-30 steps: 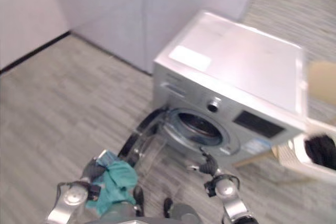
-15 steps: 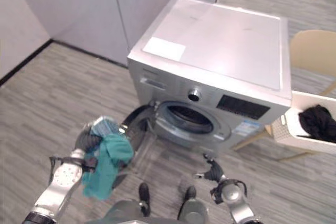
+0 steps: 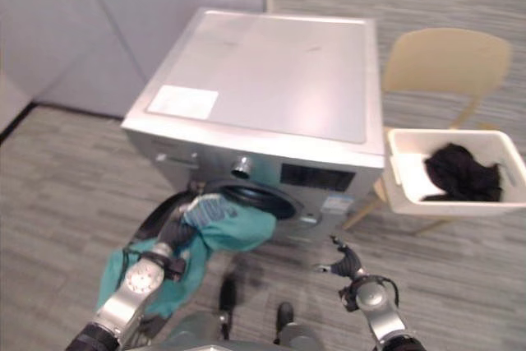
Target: Grab the laundry basket,head to the washer,open it,put in the laundry and shut it.
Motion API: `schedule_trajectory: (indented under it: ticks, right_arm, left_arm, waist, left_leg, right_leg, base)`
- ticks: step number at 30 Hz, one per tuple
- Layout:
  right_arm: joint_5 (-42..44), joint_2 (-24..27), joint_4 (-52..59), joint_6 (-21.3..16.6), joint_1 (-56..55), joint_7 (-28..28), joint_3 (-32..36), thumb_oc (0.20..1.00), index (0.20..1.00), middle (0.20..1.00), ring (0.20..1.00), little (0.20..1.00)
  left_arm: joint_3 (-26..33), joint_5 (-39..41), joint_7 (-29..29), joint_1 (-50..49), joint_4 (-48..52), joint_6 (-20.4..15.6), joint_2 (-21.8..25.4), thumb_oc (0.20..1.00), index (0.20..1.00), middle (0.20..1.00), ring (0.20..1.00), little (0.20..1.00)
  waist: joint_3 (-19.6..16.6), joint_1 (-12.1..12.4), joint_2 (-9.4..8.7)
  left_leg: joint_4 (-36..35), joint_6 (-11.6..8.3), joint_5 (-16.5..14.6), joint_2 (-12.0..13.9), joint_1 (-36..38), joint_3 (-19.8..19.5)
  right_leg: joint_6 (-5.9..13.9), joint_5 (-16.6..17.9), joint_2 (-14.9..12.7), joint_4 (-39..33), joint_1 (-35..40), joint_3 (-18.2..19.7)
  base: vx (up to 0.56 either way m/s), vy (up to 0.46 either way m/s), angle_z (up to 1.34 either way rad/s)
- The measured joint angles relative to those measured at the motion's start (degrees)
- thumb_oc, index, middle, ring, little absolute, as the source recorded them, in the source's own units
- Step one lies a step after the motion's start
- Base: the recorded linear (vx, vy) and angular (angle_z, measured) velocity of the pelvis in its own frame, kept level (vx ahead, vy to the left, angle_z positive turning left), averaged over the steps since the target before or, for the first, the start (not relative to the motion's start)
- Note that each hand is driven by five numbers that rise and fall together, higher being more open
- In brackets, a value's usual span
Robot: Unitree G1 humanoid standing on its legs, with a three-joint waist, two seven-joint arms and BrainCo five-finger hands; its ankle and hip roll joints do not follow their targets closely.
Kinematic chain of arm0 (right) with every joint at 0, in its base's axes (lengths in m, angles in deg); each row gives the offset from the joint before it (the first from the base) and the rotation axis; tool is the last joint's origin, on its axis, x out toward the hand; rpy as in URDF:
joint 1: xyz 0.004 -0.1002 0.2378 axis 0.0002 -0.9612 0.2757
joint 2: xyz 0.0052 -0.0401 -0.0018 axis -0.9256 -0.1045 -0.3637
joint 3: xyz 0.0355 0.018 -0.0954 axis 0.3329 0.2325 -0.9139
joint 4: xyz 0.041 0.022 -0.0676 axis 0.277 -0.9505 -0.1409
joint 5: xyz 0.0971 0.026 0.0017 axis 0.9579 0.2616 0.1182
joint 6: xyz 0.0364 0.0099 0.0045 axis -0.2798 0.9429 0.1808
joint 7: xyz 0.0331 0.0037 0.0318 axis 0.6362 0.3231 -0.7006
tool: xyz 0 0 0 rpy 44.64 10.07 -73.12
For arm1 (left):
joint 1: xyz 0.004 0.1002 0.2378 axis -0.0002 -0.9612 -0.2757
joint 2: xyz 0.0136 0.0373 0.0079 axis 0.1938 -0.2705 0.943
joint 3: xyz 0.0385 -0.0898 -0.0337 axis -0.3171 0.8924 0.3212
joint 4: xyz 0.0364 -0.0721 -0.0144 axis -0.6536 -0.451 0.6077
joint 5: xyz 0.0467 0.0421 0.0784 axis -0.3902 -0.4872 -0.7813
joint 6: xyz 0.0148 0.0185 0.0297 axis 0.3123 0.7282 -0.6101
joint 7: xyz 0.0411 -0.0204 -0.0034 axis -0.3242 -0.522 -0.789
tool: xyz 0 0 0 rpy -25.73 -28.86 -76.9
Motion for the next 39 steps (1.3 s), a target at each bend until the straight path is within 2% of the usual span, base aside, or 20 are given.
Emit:
schedule_trajectory:
  ticks: [2,3,4,6,8,9,11,13,14,16,17,21,23,28,32,34,36,37,38,39]
  right_arm:
    - [0.2,-0.7,-0.9,0.1,0.3,0.8,0.0,1.0,1.0,1.0,1.0,1.0]
    - [0.5,-0.8,-1.1,0.0,2.0,0.9,-0.5,1.0,1.0,1.0,1.0,1.0]
    - [0.9,-1.0,-0.8,0.1,4.8,1.9,-0.9,1.0,1.0,1.0,1.0,1.0]
    - [1.4,-1.1,-0.5,0.3,6.2,3.1,-1.2,1.0,1.0,1.0,1.0,1.0]
    - [2.6,-1.4,0.3,0.4,7.9,3.3,-1.4,1.0,1.0,1.0,1.0,1.0]
    - [3.3,-1.6,1.3,0.5,10.5,4.5,-2.0,1.0,1.0,1.0,1.0,1.0]
    - [3.3,-1.8,2.7,0.5,14.2,5.2,-1.6,1.0,1.0,1.0,1.0,1.0]
    - [3.4,-2.0,3.4,0.3,15.8,5.7,-1.8,1.0,1.0,1.0,1.0,1.0]
    - [4.4,-2.0,5.1,-0.1,16.5,6.8,-1.5,1.0,1.0,1.0,1.0,1.0]
    - [4.9,-2.1,6.4,-0.1,17.4,7.8,-1.5,1.0,1.0,1.0,1.0,1.0]
    - [5.0,-2.1,7.9,-0.4,18.6,8.6,-1.2,1.0,1.0,1.0,1.0,1.0]
    - [5.2,-2.0,9.2,-1.2,19.8,9.7,-1.2,1.0,1.0,1.0,1.0,1.0]
    - [6.4,-1.5,10.1,-2.5,19.6,10.1,-2.1,1.0,1.0,1.0,1.0,1.0]
    - [7.9,-0.8,11.2,-4.3,20.1,10.0,-1.5,1.0,1.0,1.0,1.0,1.0]
    - [9.5,-0.3,11.5,-6.5,19.9,9.0,-2.1,1.0,1.0,1.0,1.0,1.0]
    - [10.0,0.5,12.0,-7.2,19.9,8.7,-2.3,1.0,1.0,1.0,1.0,1.0]
    - [11.2,2.0,13.5,-8.6,19.8,8.3,-2.3,1.0,1.0,1.0,1.0,1.0]
    - [12.0,2.5,13.4,-8.9,19.9,8.2,-1.8,1.0,1.0,1.0,1.0,1.0]
    - [12.2,2.5,13.4,-8.9,19.9,8.1,-1.9,1.0,1.0,1.0,1.0,1.0]
    - [12.2,2.6,13.5,-9.2,19.8,7.9,-1.9,1.0,1.0,1.0,1.0,1.0]
  left_arm:
    - [0.0,-0.1,-0.7,1.3,-1.4,-0.1,0.3,0.2,0.2,0.2,0.2,0.2]
    - [0.2,-0.1,-1.7,2.8,-2.0,-0.4,1.3,0.2,0.2,0.2,0.2,0.2]
    - [0.2,-0.1,-2.3,6.9,-3.7,0.3,2.8,0.2,0.2,0.2,0.2,0.2]
    - [0.6,0.1,-4.0,11.2,-4.7,0.8,2.9,0.2,0.2,0.2,0.2,0.2]
    - [2.2,0.1,-5.3,14.1,-4.7,0.7,3.0,0.2,0.2,0.2,0.2,0.2]
    - [3.5,0.2,-7.4,17.3,-5.0,0.4,2.3,0.2,0.2,0.2,0.2,0.2]
    - [4.1,0.4,-8.9,21.3,-5.3,-0.1,2.1,0.2,0.2,0.2,0.2,0.2]
    - [4.2,2.0,-10.0,22.9,-5.4,-0.3,2.2,0.2,0.2,0.2,0.2,0.2]
    - [4.6,2.4,-11.1,24.0,-5.6,-0.5,2.2,0.2,0.2,0.2,0.2,0.2]
    - [5.1,2.6,-12.8,25.9,-5.8,-0.6,2.3,0.2,0.2,0.2,0.2,0.2]
    - [5.5,4.6,-14.4,29.1,-7.4,-0.7,2.6,0.2,0.2,0.2,0.2,0.2]
    - [6.5,8.8,-17.7,38.4,-12.2,-0.8,4.1,0.2,0.2,0.2,0.2,0.2]
    - [5.9,10.1,-18.9,44.5,-14.1,-0.8,7.6,0.2,0.2,0.2,0.2,0.2]
    - [4.9,11.3,-24.2,64.7,-17.0,-1.1,19.3,0.2,0.2,0.2,0.2,0.2]
    - [1.7,10.1,-30.3,71.5,-15.8,-2.5,23.5,0.2,0.2,0.2,0.2,0.2]
    - [-2.1,8.1,-31.7,73.5,-17.2,-2.4,24.8,0.2,0.2,0.2,0.2,0.2]
    - [-7.4,5.6,-33.4,80.5,-23.5,-2.4,28.4,0.2,0.2,0.2,0.2,0.2]
    - [-7.9,4.3,-35.3,81.1,-24.3,-2.6,28.3,0.893,0.893,0.893,0.893,0.893]
    - [-8.4,3.9,-35.2,81.1,-24.7,-2.5,28.2,1.0,1.0,1.0,1.0,1.0]
    - [-9.0,3.5,-35.1,81.2,-25.3,-2.5,28.3,1.0,1.0,1.0,1.0,1.0]
  waist:
    - [1.2,-0.8,-0.61]
    - [2.5,0.1,-1.81]
    - [5.3,0.3,-3.7]
    - [9.0,-0.6,-4.02]
    - [11.5,-0.4,-4.32]
    - [13.3,-0.9,-3.73]
    - [15.8,-1.1,-3.18]
    - [15.8,-1.3,-3.14]
    - [16.0,-1.1,-3.27]
    - [15.9,-2.1,-3.26]
    - [16.1,-2.8,-3.31]
    - [16.6,-5.4,-3.55]
    - [16.5,-7.1,-3.54]
    - [16.7,-8.3,-3.25]
    - [16.6,-8.5,-3.06]
    - [16.6,-8.5,-3.07]
    - [16.6,-8.5,-3.07]
    - [16.6,-8.5,-3.07]
    - [16.6,-8.8,-3.07]
    - [16.6,-8.9,-3.07]
  left_leg:
    - [0.6,0.33,-1.1,0.2,-1.7,1.8]
    - [1.4,0.73,-1.3,0.2,-3.6,4.3]
    - [3.1,1.58,-1.5,-1.1,-8.3,6.8]
    - [6.5,1.74,-1.5,-2.0,-12.8,8.1]
    - [9.5,1.79,-3.7,-2.9,-16.1,8.5]
    - [15.5,1.58,-6.4,-2.3,-22.6,9.6]
    - [22.7,3.43,-8.8,-1.7,-28.4,11.2]
    - [26.7,3.5,-10.2,-0.5,-32.4,11.9]
    - [31.0,4.3,-11.9,0.8,-36.2,12.7]
    - [35.4,4.04,-13.3,2.0,-41.0,12.8]
    - [39.8,4.71,-14.4,3.3,-46.5,13.3]
    - [47.8,4.61,-16.9,6.0,-54.1,13.8]
    - [52.4,4.61,-18.4,7.2,-57.6,13.2]
    - [56.8,5.02,-19.2,8.5,-64.5,12.8]
    - [56.5,4.71,-19.4,8.6,-65.2,12.5]
    - [56.6,4.78,-19.4,8.9,-66.1,12.4]
    - [56.4,4.45,-19.0,9.0,-67.8,12.1]
    - [56.4,4.27,-18.8,9.0,-68.3,12.1]
    - [56.4,4.3,-18.8,9.0,-68.4,12.0]
    - [56.3,4.28,-18.8,9.0,-68.5,12.0]
  right_leg:
    - [1.28,-1.0,-0.5,3.9,-4.3,1.5]
    - [1.96,-2.1,-1.0,9.8,-10.0,3.5]
    - [2.12,-4.0,-3.1,15.5,-16.9,3.7]
    - [2.15,-5.2,-4.3,20.8,-23.1,3.8]
    - [1.63,-6.0,-5.3,24.2,-26.8,3.7]
    - [1.35,-7.9,-5.6,30.2,-33.7,3.8]
    - [1.31,-9.1,-5.7,34.6,-38.4,5.3]
    - [0.99,-9.3,-5.1,37.0,-42.3,6.2]
    - [0.23,-9.9,-4.4,40.2,-46.1,6.8]
    - [-0.14,-10.4,-3.6,43.2,-50.7,7.3]
    - [-0.52,-11.1,-2.9,47.2,-56.3,7.8]
    - [-1.24,-12.4,-1.5,53.8,-64.1,8.5]
    - [-1.77,-13.0,-1.3,56.6,-67.6,8.2]
    - [-1.72,-13.8,-0.5,61.3,-74.6,8.0]
    - [-2.02,-14.0,-0.5,60.9,-75.1,7.6]
    - [-1.92,-13.7,-0.3,60.6,-75.9,7.3]
    - [-2.16,-13.1,-0.2,60.0,-77.2,6.9]
    - [-2.04,-13.0,-0.1,59.7,-77.6,6.9]
    - [-2.05,-13.0,-0.1,59.7,-77.6,6.8]
    - [-2.04,-13.0,-0.1,59.6,-77.8,6.8]
  base:
    - [-0.28,0.104,-0.63]
    - [-0.29,0.037,-1.09]
    - [-0.21,0.01,-0.94]
    - [-0.15,0.002,-0.31]
    - [-0.06,0.004,-0.21]
    - [-0.05,0.014,-0.22]
    - [-0.13,0.018,-0.28]
    - [-0.11,0.024,-0.36]
    - [-0.07,0.011,-0.34]
    - [-0.04,0.01,-0.3]
    - [0.0,0.007,-0.24]
    - [0.03,0.003,-0.24]
    - [0.07,0.014,-0.05]
    - [0.08,0.001,-0.07]
    - [0.06,-0.008,0.0]
    - [0.02,-0.005,0.0]
    - [-0.02,-0.006,-0.05]
    - [-0.03,-0.003,-0.04]
    - [0.0,0.0,0.0]
    - [0.0,0.0,0.0]
